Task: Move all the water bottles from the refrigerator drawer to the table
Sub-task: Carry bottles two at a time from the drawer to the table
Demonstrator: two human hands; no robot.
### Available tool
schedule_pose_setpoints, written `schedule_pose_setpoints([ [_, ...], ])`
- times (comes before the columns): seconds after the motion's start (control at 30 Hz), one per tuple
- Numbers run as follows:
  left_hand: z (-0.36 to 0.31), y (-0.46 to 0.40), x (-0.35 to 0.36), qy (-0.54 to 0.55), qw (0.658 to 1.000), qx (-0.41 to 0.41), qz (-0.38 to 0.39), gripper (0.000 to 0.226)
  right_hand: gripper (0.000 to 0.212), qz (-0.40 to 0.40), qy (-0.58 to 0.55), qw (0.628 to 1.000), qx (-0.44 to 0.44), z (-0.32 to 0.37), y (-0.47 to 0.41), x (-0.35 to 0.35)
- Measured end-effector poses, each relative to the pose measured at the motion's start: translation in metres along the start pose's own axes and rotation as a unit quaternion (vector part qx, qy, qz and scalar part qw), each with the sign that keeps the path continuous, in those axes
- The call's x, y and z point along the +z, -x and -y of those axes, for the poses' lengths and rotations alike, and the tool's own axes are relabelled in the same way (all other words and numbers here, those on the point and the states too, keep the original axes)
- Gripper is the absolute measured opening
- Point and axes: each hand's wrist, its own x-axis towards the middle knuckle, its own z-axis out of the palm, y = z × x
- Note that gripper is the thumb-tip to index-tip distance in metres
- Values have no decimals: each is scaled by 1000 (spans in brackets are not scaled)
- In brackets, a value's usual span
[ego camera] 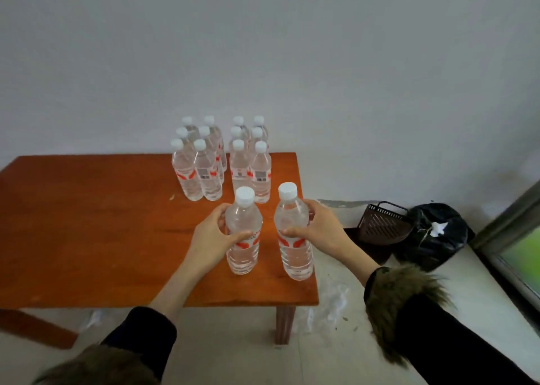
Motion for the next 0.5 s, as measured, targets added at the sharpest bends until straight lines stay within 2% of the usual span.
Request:
schedule_pose_setpoints([
  [0.17,21,-56,-8,14,999,-35,31,64,69,53,25,998,11,-8,-64,19],
  [0.27,38,-94,-11,25,998,-49,44,69,69,62,40,997,20,-11,-104,30],
  [0.43,56,-158,-14,30,993,-47,100,74,91,54,68,994,59,-26,-157,54],
  [0.5,64,-179,-14,31,992,-46,117,77,90,41,50,995,71,-26,-170,60],
])
